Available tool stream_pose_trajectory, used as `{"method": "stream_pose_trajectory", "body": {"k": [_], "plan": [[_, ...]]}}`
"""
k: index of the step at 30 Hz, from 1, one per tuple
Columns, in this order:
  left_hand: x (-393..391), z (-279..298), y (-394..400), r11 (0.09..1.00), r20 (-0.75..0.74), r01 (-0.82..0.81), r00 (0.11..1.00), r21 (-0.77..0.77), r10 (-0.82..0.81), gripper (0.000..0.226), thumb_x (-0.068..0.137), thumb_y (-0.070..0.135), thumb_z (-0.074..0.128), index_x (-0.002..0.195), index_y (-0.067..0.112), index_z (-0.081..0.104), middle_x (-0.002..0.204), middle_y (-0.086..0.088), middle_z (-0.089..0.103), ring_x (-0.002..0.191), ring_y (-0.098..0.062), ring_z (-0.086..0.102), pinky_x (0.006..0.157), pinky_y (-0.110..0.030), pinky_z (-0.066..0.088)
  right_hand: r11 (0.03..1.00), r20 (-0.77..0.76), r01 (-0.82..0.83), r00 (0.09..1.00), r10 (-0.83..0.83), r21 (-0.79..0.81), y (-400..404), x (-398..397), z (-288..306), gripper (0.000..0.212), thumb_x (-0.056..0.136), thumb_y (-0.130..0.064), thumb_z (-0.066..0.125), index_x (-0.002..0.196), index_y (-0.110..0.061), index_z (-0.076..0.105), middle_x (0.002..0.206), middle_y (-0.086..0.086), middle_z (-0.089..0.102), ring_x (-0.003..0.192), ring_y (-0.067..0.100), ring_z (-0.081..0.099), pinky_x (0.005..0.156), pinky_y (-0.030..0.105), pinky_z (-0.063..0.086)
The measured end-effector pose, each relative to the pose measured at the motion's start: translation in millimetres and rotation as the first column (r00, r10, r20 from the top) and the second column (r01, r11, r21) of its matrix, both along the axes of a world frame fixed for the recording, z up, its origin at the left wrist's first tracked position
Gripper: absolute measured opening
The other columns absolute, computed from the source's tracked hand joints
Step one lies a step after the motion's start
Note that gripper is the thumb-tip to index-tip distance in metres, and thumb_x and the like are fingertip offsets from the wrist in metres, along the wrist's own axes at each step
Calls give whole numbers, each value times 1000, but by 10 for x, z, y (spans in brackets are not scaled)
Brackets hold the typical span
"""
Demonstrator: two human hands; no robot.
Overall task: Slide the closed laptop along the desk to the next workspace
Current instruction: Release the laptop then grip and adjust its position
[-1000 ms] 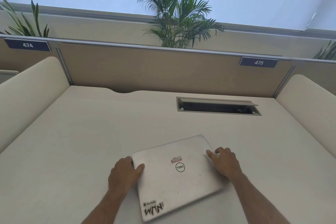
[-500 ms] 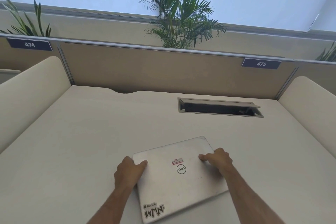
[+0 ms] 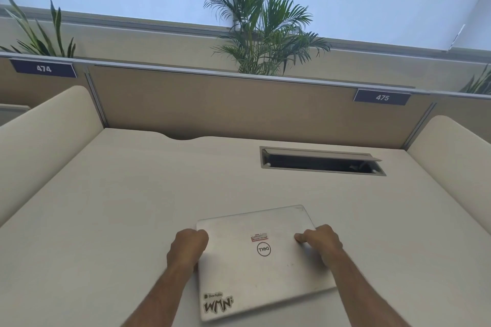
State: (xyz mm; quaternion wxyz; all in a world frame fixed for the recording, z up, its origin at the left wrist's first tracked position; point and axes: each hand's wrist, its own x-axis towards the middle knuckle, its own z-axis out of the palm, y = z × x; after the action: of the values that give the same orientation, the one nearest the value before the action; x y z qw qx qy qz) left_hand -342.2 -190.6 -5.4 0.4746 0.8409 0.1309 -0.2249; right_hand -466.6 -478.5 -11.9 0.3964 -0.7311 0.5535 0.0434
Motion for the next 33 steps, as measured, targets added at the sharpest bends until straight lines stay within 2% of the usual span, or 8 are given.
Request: {"method": "stream_pose_trajectory", "body": {"k": [7, 19, 21, 23, 25, 28, 30, 33], "plan": [[146, 67, -62, 993, -35, -48, 998, -110, 44, 14, 52, 15, 42, 61, 9, 51, 64, -10, 53, 67, -31, 46, 72, -40, 40, 998, 72, 62, 995, -64, 23, 27, -81, -54, 74, 72, -36, 84, 131, -2, 54, 133, 17, 58, 121, 38, 55, 94, 38, 46], [265, 209, -138, 995, -51, 5, 999, -102, -10, 11, 47, 14, 43, 55, 16, 36, 58, -6, 37, 56, -25, 30, 61, -32, 26, 996, 111, 88, 990, -88, 5, 124, -208, -129, 71, 66, -43, 85, 117, -2, 58, 118, 16, 63, 108, 37, 61, 94, 44, 54], [289, 213, -146, 995, -42, 10, 999, -103, -15, 12, 47, 14, 43, 56, 15, 35, 59, -17, 41, 58, -25, 29, 67, -38, 28, 996, 107, 89, 990, -88, -2, 126, -210, -129, 69, 67, -43, 85, 116, -2, 58, 118, 16, 63, 108, 36, 61, 94, 44, 54], [307, 218, -152, 993, -37, 19, 999, -120, -24, 12, 49, 12, 44, 58, 8, 37, 91, -47, 54, 65, -27, 31, 72, -44, 32, 996, 100, 89, 991, -88, -4, 132, -208, -132, 70, 67, -44, 85, 117, -3, 58, 119, 16, 62, 110, 36, 60, 95, 45, 54], [326, 218, -148, 993, -35, 30, 999, -115, -34, 18, 51, 13, 45, 62, -1, 40, 118, -43, 54, 70, -27, 33, 73, -55, 43, 996, 94, 91, 992, -89, -9, 141, -205, -138, 71, 67, -44, 85, 118, -3, 57, 119, 16, 62, 111, 37, 60, 95, 46, 54], [294, 278, -169, 996, -35, 51, 998, -72, -54, 9, 52, 15, 46, 58, 13, 39, 78, -32, 56, 70, -27, 37, 78, -56, 49, 995, 83, 94, 992, -92, -19, 149, -193, -135, 72, 68, -44, 84, 120, -3, 55, 121, 15, 61, 112, 37, 59, 96, 47, 53], [264, 314, -184, 996, -41, 75, 996, -55, -78, 8, 52, 16, 45, 58, 13, 41, 71, -18, 54, 70, -29, 40, 78, -53, 48, 995, 74, 96, 993, -94, -30, 149, -185, -131, 74, 69, -44, 84, 123, -4, 54, 122, 15, 60, 113, 36, 58, 96, 46, 53], [275, 295, -203, 998, -40, 61, 997, -9, -62, 11, 73, 7, 51, 72, -4, 55, 112, -32, 67, 85, -44, 61, 103, -54, 49, 994, 60, 104, 993, -101, -40, 156, -177, -128, 77, 70, -46, 83, 127, -4, 52, 125, 14, 58, 116, 36, 57, 97, 45, 52]]}}
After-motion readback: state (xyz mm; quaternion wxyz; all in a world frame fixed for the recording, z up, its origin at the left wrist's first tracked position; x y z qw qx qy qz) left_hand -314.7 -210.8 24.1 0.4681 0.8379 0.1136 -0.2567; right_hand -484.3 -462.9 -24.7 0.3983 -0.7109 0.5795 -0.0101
